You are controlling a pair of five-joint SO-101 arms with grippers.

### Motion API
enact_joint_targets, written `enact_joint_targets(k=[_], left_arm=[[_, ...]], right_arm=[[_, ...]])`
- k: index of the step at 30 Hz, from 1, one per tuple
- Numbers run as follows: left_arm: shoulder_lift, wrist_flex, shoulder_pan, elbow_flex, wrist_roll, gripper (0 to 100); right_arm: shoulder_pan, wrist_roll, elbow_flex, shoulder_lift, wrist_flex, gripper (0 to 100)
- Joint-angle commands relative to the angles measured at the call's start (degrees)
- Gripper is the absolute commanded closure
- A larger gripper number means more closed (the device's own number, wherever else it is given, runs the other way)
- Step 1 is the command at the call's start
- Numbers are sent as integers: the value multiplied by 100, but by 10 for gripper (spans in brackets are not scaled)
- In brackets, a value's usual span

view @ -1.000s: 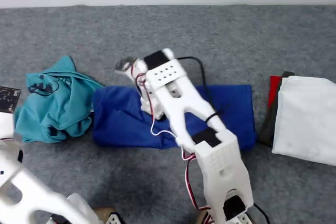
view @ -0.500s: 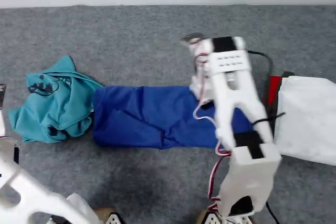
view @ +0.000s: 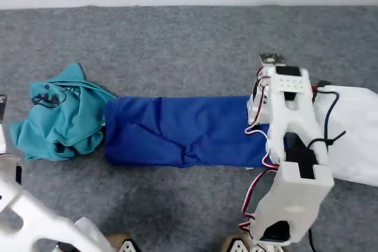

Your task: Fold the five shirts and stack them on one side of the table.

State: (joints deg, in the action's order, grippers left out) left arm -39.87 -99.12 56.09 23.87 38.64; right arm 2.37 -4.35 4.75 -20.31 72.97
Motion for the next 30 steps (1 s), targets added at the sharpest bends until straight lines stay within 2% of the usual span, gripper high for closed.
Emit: enact_joint_targets(k=[1, 5, 7, 9, 12, 13, 14, 19, 24, 30], left_arm=[[-141, -123, 26, -242, -44, 985], [-141, -123, 26, -242, -44, 985], [-141, -123, 26, -242, -44, 985], [-141, -123, 26, -242, -44, 985], [-141, -123, 26, -242, -44, 985], [-141, -123, 26, -233, -44, 985], [-141, -123, 26, -233, -44, 985], [-141, -123, 26, -233, -44, 985], [-141, -123, 26, -242, -35, 985], [-141, -114, 0, -242, -26, 985]], right_arm=[[84, 70, 308, 356, -646, 729], [189, 79, 563, 136, -1068, 731], [259, 79, 422, -92, -919, 742], [277, 53, 70, -295, -585, 808], [277, -290, -290, -470, -198, 980], [277, -378, -387, -479, -57, 997], [277, -422, -484, -479, 84, 971], [277, -501, -993, -391, 743, 989], [84, -897, -1363, 145, 1349, 988], [-778, -1143, -1442, 1235, 1938, 988]])
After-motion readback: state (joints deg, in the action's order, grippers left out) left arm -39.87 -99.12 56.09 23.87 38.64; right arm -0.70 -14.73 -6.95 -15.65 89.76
